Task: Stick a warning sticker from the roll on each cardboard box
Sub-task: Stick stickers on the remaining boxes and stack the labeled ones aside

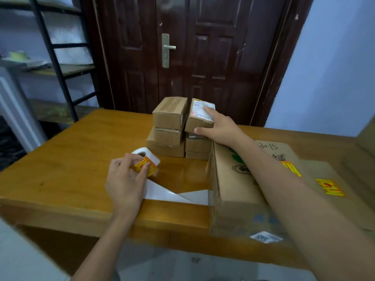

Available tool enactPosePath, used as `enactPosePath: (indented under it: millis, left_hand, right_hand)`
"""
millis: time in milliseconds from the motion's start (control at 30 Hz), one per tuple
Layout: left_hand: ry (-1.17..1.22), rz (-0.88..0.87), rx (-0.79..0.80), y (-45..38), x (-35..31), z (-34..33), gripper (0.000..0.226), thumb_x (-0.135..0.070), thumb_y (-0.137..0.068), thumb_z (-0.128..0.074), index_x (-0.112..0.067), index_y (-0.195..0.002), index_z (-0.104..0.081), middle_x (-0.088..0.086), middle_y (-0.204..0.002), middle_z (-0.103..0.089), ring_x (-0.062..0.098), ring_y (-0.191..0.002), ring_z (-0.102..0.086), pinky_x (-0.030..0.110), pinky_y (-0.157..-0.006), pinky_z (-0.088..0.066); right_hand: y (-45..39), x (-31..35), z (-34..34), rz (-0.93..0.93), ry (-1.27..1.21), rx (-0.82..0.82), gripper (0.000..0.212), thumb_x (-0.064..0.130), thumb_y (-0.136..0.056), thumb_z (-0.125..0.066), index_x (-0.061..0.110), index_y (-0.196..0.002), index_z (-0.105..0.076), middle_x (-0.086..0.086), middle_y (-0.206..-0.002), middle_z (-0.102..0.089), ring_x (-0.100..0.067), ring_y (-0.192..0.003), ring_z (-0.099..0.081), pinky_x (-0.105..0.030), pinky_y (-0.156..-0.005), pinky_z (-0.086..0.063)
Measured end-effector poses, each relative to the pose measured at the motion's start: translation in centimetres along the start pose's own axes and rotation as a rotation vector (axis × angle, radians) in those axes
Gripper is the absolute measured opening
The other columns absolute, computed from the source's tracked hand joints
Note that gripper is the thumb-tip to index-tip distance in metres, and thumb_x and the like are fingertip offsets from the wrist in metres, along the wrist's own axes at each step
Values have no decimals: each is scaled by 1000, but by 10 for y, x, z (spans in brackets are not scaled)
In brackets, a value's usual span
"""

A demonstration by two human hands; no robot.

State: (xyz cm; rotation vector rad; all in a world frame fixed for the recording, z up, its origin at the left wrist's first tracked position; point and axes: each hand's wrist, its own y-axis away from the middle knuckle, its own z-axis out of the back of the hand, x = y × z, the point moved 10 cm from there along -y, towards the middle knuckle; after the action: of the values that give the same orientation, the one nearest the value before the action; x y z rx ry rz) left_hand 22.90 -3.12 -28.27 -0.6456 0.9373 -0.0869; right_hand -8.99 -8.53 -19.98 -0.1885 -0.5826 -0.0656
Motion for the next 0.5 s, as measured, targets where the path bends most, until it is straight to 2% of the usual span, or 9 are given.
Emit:
enactPosePath:
  millis: [67, 133, 200, 300, 400, 500]
  left_hand:
    - [46, 17, -16, 0, 1, 3, 19, -35, -87, -81, -29, -99, -68, -3, -101, -65, 15, -98, -60, 37, -67, -54]
    - [45, 11, -20, 0, -1, 4, 21, -36, -86, -82, -27, -100, -69, -2, -100, -65, 16, -96, -61, 36, -65, -54]
    - [33, -11, -13, -1, -3, 3, 23, -35, -86, -82, -24, -102, -69, -2, -102, -66, 13, -94, -60, 26, -64, -50]
    - [-15, -25, -10, -2, -4, 3, 22, -32, -87, -82, -24, -102, -69, -1, -102, -65, 9, -92, -55, 13, -64, -35]
    - [-20, -27, -14, -1, -3, 4, 22, -34, -88, -81, -25, -103, -68, -2, -102, -65, 8, -93, -53, 13, -64, -34]
    - [-24, -29, -16, -1, -3, 5, 22, -36, -88, -81, -26, -103, -68, -2, -103, -65, 8, -94, -53, 13, -64, -34]
  right_hand:
    - [8, 8, 8, 23, -64, -21, 91, 56, -92, -74, 40, -167, -23, 7, -132, -49, -14, -117, -52, -29, -92, -42]
    - [12, 10, 14, 37, -115, -34, 91, 56, -91, -76, 41, -166, -25, 5, -142, -51, -17, -123, -54, -30, -95, -42]
    - [14, 14, 19, 62, -141, -42, 93, 55, -88, -79, 42, -164, -28, 3, -149, -51, -19, -126, -57, -30, -97, -48]
    - [15, 19, 21, 92, -164, -55, 94, 51, -87, -82, 41, -164, -30, 3, -148, -51, -18, -123, -59, -31, -100, -49]
    - [13, 18, 21, 104, -164, -64, 93, 50, -87, -83, 40, -164, -31, 1, -148, -51, -19, -123, -58, -35, -105, -50]
    - [11, 15, 21, 97, -159, -75, 94, 52, -87, -82, 39, -164, -30, 4, -144, -51, -18, -122, -57, -32, -100, -48]
